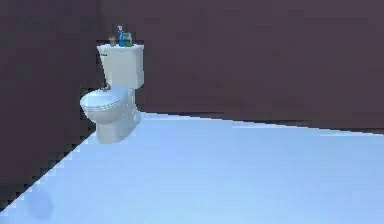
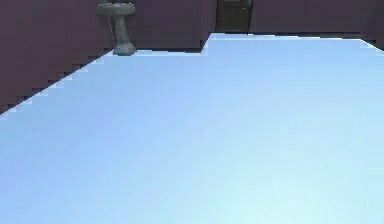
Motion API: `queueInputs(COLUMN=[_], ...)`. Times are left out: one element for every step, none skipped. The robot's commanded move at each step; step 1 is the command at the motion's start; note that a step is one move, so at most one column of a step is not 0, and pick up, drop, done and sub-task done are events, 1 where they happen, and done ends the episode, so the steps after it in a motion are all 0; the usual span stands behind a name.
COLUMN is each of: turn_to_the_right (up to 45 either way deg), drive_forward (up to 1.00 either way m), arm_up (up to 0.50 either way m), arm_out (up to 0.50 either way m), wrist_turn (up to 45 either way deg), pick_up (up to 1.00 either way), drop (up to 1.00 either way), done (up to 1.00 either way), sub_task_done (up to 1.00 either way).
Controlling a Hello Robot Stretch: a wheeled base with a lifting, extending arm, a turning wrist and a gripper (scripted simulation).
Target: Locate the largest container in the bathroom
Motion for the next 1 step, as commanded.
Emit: queueInputs(turn_to_the_right=[-3.0], drive_forward=[0.00], arm_up=[0.00], arm_out=[0.00], wrist_turn=[0.0], pick_up=[0.00], drop=[0.00], done=[0.00], sub_task_done=[0.00])
